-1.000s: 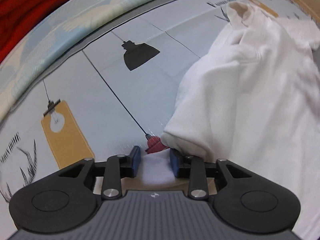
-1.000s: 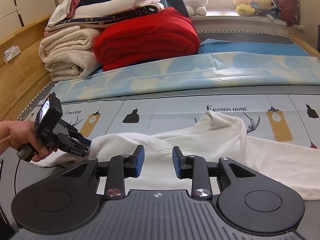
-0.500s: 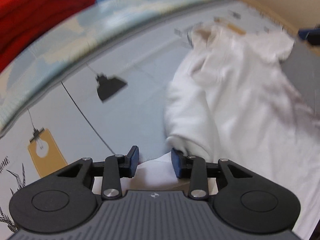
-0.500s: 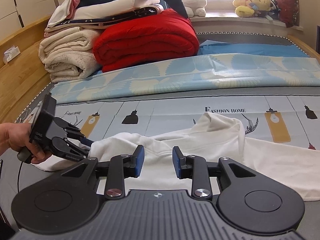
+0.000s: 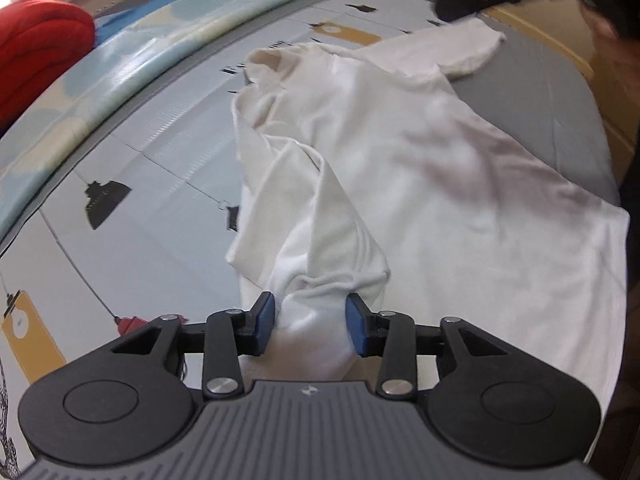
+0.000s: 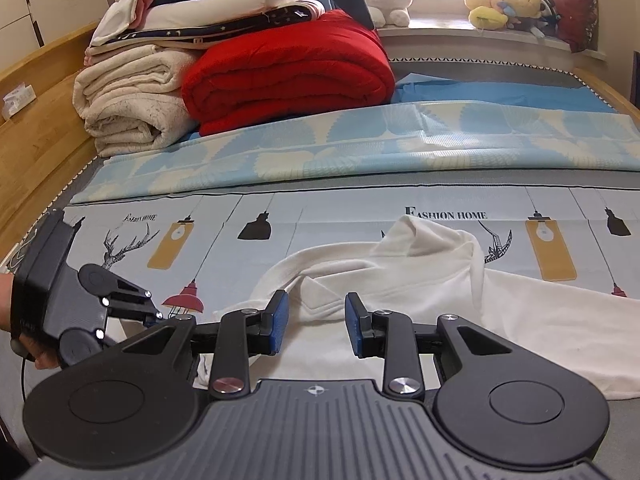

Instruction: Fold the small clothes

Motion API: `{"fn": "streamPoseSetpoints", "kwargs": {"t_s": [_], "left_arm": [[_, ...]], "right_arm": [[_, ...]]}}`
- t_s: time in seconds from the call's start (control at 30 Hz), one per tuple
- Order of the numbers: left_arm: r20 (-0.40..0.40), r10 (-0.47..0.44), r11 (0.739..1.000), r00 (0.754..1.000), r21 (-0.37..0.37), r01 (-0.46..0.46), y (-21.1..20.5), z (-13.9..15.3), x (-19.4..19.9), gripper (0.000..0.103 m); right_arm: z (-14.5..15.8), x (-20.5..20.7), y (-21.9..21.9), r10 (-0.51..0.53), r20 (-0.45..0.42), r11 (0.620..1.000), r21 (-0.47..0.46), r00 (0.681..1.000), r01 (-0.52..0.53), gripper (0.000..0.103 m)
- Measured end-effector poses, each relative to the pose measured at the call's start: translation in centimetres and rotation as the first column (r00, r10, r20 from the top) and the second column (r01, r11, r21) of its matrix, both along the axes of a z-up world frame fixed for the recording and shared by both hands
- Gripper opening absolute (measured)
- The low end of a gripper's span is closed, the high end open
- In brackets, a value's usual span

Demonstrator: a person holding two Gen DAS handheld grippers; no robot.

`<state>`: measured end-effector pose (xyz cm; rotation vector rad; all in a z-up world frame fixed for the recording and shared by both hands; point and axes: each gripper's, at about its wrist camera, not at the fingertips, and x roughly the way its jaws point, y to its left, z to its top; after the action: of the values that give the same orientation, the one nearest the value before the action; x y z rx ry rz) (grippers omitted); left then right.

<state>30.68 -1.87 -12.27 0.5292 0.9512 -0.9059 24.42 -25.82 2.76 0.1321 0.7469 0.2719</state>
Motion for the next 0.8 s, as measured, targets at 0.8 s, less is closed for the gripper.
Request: {"fn": "streamPoseSetpoints", "kwargs": {"t_s": [0.8], "left_arm": [[-0.457, 0.399, 0.842, 0.795, -0.161, -0.514, 2.7, -4.4, 8.4, 0.054]], "right_arm": [[0.6, -0.5, -1.4, -0.024, 0.012, 1.000, 0.020, 1.000, 0.023, 0.033]]}}
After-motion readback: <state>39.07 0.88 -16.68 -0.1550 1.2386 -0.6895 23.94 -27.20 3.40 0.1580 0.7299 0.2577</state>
